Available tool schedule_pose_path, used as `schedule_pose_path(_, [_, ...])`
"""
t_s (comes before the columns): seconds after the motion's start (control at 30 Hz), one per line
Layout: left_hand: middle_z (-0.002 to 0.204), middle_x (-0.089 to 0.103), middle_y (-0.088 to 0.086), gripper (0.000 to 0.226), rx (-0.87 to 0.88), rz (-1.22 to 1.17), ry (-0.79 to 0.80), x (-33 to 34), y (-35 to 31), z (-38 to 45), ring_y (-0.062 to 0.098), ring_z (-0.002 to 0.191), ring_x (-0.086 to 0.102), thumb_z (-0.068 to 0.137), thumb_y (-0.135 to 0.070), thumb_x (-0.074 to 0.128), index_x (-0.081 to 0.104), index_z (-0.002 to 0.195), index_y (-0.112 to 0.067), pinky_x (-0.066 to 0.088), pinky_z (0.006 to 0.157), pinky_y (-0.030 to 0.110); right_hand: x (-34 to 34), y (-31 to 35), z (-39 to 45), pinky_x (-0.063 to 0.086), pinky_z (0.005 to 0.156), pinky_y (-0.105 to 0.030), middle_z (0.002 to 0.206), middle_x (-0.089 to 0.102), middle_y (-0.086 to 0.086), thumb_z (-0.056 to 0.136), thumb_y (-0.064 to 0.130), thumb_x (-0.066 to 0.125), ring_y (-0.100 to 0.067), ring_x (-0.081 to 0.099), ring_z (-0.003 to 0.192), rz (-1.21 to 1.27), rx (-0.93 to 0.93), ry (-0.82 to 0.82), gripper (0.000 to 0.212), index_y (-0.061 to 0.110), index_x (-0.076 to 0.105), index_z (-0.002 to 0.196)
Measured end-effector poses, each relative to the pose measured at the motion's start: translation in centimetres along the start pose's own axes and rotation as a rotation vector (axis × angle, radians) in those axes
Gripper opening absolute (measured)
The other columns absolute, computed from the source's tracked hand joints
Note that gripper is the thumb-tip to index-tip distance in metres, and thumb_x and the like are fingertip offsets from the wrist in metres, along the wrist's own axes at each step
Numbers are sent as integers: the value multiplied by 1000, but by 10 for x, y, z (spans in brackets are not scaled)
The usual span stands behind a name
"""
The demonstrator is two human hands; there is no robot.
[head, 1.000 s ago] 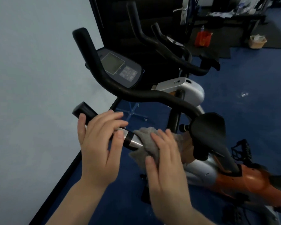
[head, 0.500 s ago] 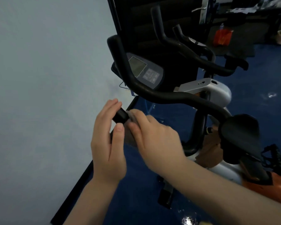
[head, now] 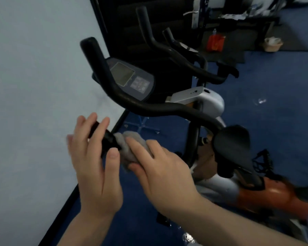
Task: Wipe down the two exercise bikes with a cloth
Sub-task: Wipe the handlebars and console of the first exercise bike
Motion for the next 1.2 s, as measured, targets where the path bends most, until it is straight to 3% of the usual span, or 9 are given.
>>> schedule_pose_path(0.13, [149, 41, 6, 47, 179, 137, 124, 32, -24, -9, 23, 148, 19, 94, -26, 34, 51, 134, -11, -2, 120, 47, -3, -44, -34, 40, 101, -35, 120, 58, 0, 95, 42, 34, -20, 57, 106, -44, 43, 84, 49, 23, 42, 139])
schedule_pose_path(0.27, [135, 55, -5, 43, 174, 134, 242, 55, -25, -22, 11, 138, 35, 95, -28, 32, 60, 126, -16, -2, 120, 39, -5, -64, -42, 18, 118, -34, 156, 23, 5, 99, 43, 21, -9, 16, 145, 98, 163, 37, 49, 27, 35, 143])
schedule_pose_path(0.43, [106, 61, -15, 39, 178, 148, 181, 55, -25, -22, 10, 114, 50, 97, -30, 32, 68, 107, -20, 8, 118, 38, -5, -78, -22, 19, 113, -22, 156, -16, 22, 101, 43, 26, 0, -2, 145, 359, 460, -130, 52, 30, 14, 150])
schedule_pose_path(0.57, [105, 65, -11, 40, 199, 159, 203, 53, -23, -23, 11, 114, 51, 98, -32, 30, 68, 104, -21, 8, 118, 38, 12, -61, -43, 8, 102, -4, 151, -22, 32, 95, 51, 30, 23, -14, 130, 721, 614, -160, 64, 55, -16, 140])
schedule_pose_path(0.67, [105, 66, -10, 40, 207, 175, 210, 53, -22, -21, 13, 114, 52, 97, -31, 31, 70, 103, -21, 7, 118, 37, 10, -74, -30, 23, 112, -20, 159, 9, 10, 100, 35, 38, -1, 15, 142, 852, 677, -285, 62, 39, 1, 150])
schedule_pose_path(0.8, [104, 65, -11, 38, 164, 162, 159, 53, -24, -24, 8, 115, 48, 97, -28, 33, 70, 102, -21, 6, 118, 37, 1, -104, -9, 47, 97, -31, 126, 56, -2, 101, 28, 40, -15, 55, 115, 963, 823, -545, 36, 19, 39, 136])
schedule_pose_path(0.93, [103, 59, -16, 36, 93, 175, 104, 56, -27, -27, 5, 117, 45, 96, -27, 34, 69, 102, -20, 4, 119, 37, 9, -109, -16, 38, 76, -4, 125, 56, 3, 100, 28, 43, -5, 54, 109, 1005, 873, -606, 37, 21, 42, 136])
schedule_pose_path(1.03, [106, 59, -16, 36, 65, 157, 99, 56, -27, -30, 4, 120, 43, 97, -26, 34, 69, 104, -19, 4, 120, 38, 18, -101, -30, 33, 64, 7, 109, 52, 18, 100, 30, 44, 20, 49, 85, 1058, 924, -592, 38, 19, 41, 136])
schedule_pose_path(1.2, [143, 49, -4, 48, 99, 177, 290, 55, -24, -50, 15, 144, 26, 101, -34, 24, 53, 135, -17, 8, 120, 46, 31, -72, -55, 36, 54, 5, 88, 45, 23, 100, 33, 42, 20, 49, 68, 1182, 1046, -553, 16, 25, 38, 113])
Point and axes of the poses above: each hand's wrist, its own z-axis towards the middle knuckle, its own x-axis out of the palm, y = z × x, the point moved 7 cm from there along z, towards the middle knuckle
